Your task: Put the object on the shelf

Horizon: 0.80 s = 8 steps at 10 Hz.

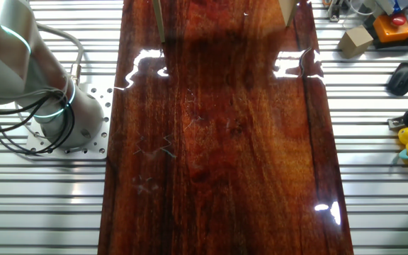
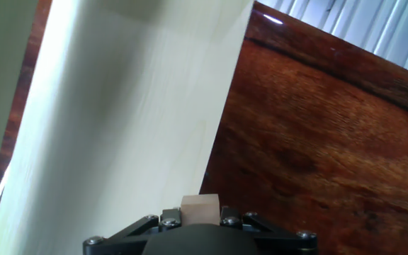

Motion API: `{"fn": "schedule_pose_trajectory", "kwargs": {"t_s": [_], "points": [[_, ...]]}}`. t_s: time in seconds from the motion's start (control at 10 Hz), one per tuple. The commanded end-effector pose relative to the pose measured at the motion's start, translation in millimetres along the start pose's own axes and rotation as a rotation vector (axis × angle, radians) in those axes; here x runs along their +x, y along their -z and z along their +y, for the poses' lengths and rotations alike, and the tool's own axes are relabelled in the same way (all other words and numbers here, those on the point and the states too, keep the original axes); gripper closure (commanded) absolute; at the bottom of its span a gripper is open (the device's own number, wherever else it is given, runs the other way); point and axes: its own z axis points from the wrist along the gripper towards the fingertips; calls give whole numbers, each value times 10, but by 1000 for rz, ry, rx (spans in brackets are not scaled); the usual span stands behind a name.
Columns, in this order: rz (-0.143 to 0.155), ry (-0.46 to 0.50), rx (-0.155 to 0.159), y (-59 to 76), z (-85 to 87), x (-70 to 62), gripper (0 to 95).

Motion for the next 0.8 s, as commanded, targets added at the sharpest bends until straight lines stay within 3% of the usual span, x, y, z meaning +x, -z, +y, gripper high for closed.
{"fn": "schedule_pose_trajectory", "kwargs": {"t_s": [0.1, 0.5, 0.8], "points": [[-43, -71, -47, -14, 102, -39, 950], [-63, -153, -66, -44, 232, -135, 950], [-70, -173, -60, -62, 286, -179, 950]]}}
